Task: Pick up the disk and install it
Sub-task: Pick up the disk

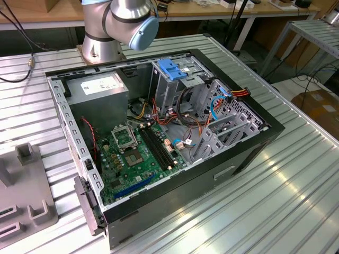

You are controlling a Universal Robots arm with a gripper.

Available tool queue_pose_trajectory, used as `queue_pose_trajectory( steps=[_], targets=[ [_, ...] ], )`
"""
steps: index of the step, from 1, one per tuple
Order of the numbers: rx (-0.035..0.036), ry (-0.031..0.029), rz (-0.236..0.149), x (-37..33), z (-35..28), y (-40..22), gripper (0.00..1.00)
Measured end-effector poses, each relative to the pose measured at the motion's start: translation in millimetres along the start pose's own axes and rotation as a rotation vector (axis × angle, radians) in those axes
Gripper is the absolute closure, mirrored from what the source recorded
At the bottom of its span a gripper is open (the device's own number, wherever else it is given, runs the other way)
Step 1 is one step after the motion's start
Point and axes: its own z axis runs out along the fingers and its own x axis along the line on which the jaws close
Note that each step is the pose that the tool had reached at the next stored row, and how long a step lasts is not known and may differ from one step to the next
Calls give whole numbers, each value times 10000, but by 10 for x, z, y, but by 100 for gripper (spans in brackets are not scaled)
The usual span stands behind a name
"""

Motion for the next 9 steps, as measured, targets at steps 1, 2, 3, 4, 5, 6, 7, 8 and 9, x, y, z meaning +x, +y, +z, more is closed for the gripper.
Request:
queue_pose_trajectory(
  steps=[1,2,3,4,5,6,7,8,9],
  targets=[
    [-1,0,1,0,4,3,44],
    [0,0,1,-1,8,6,44],
    [2,-1,1,-1,16,11,44],
    [1,0,1,-2,27,12,44],
    [3,0,1,-3,39,13,44],
    [4,-1,1,-5,49,14,44],
    [4,-1,1,-7,58,14,44],
    [5,-1,1,-9,77,14,44],
    [4,-1,1,-9,89,14,44]
  ],
)
